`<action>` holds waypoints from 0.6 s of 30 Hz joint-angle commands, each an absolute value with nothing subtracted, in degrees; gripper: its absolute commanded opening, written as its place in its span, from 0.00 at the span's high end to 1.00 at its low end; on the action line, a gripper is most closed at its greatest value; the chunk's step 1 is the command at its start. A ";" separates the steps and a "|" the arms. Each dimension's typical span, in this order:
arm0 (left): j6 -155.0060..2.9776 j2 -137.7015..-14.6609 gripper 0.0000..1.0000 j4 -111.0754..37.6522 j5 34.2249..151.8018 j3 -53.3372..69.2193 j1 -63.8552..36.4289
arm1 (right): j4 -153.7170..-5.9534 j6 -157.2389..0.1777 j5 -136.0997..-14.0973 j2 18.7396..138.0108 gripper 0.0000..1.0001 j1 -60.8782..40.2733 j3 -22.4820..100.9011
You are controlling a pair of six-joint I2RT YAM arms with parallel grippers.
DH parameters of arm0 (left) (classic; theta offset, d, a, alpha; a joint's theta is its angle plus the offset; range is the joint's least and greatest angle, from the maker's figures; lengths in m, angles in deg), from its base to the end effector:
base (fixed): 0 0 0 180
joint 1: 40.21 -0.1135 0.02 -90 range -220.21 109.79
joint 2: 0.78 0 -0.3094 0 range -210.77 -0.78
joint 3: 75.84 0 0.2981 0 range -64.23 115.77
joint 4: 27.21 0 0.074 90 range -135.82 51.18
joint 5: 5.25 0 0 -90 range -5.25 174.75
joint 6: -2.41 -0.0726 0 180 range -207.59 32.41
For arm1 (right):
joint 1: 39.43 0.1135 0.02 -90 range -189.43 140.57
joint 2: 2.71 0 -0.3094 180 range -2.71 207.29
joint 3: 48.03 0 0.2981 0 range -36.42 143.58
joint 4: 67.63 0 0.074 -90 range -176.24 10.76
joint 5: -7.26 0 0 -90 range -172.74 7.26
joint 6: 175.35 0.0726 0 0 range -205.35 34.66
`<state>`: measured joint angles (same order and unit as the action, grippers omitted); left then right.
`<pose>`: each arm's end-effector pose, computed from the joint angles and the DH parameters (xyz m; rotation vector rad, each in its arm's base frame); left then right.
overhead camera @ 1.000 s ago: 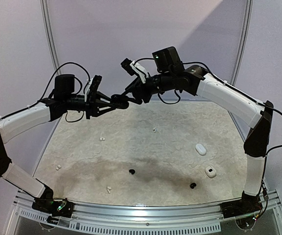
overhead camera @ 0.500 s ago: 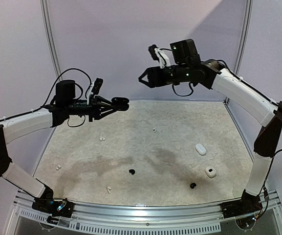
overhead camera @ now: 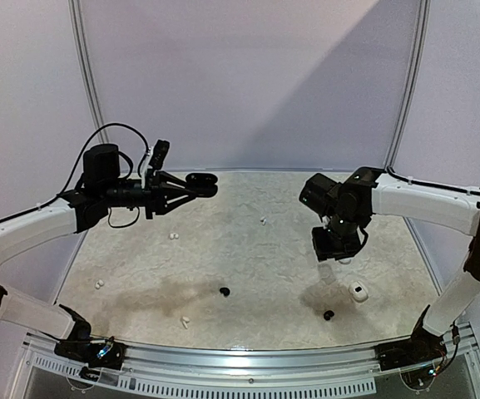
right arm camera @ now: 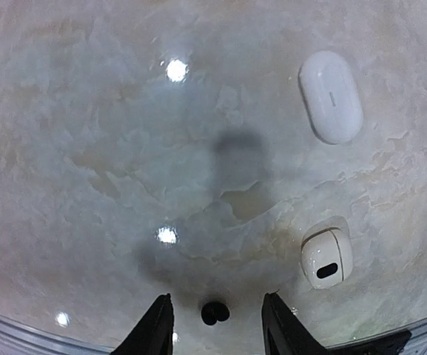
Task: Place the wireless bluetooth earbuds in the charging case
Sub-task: Move the left earbud to the center of the board.
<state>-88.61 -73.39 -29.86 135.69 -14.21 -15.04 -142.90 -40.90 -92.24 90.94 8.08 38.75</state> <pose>0.2806 -0.1942 0.3238 1.0262 1.5427 -1.0937 0.2490 0.2541 0.2424 -0.0615 2.9267 -0.0244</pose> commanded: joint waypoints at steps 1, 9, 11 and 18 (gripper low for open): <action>-88.23 -70.45 1.00 -33.51 134.93 -15.93 -13.68 | -147.85 -49.34 -88.54 95.73 0.62 11.72 39.23; -90.48 -65.95 1.00 -36.22 134.88 -19.59 -12.15 | -147.47 -63.90 -83.40 102.91 0.70 12.86 36.38; -90.62 -65.60 1.00 -36.35 135.08 -20.02 -11.99 | -147.46 -65.65 -83.39 104.30 0.71 12.87 37.28; -91.70 -65.12 1.00 -38.22 134.62 -19.18 -11.74 | -145.90 -69.75 -79.92 107.39 0.77 13.41 35.69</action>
